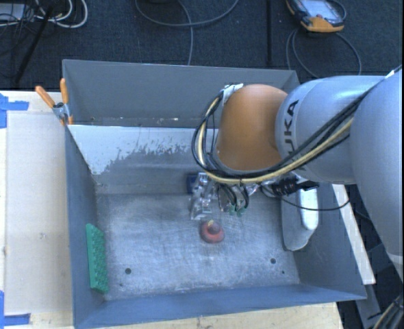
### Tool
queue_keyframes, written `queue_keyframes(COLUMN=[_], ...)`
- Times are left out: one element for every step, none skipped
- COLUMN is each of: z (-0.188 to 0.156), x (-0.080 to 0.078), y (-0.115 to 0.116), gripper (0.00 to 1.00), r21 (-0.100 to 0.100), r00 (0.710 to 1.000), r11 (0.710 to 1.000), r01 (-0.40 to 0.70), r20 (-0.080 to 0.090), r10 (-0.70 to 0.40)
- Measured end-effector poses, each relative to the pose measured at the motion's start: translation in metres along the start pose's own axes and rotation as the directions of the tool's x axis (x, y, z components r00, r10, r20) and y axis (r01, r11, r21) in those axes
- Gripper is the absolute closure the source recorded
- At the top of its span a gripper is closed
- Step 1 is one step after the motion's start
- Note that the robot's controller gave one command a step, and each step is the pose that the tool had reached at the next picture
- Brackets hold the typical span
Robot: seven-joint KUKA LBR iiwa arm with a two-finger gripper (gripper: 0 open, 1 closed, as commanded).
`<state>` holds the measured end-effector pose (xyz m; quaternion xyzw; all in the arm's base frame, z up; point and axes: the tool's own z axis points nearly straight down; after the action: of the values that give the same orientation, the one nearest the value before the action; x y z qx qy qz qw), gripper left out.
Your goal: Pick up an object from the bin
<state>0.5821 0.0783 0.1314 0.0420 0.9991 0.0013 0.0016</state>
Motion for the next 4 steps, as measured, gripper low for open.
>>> queue_keyframes(z=[0.001,0.048,0.049,-0.064], x=[0.001,-0.024,-0.023,-0.025], y=[-0.002,-0.044,-0.046,-0.036], gripper=[0.00,0.00,1.00,1.00], r21=[0.003,-0.001,0.000,0.002], r00=[1.000,1.000,1.000,0.979], r11=[1.000,1.000,1.000,0.979], r01=[-0.002,0.005,0.003,0.205], r20=[-0.003,-0.006,-0.007,0.005], r10=[0.002,-0.005,-0.003,-0.205])
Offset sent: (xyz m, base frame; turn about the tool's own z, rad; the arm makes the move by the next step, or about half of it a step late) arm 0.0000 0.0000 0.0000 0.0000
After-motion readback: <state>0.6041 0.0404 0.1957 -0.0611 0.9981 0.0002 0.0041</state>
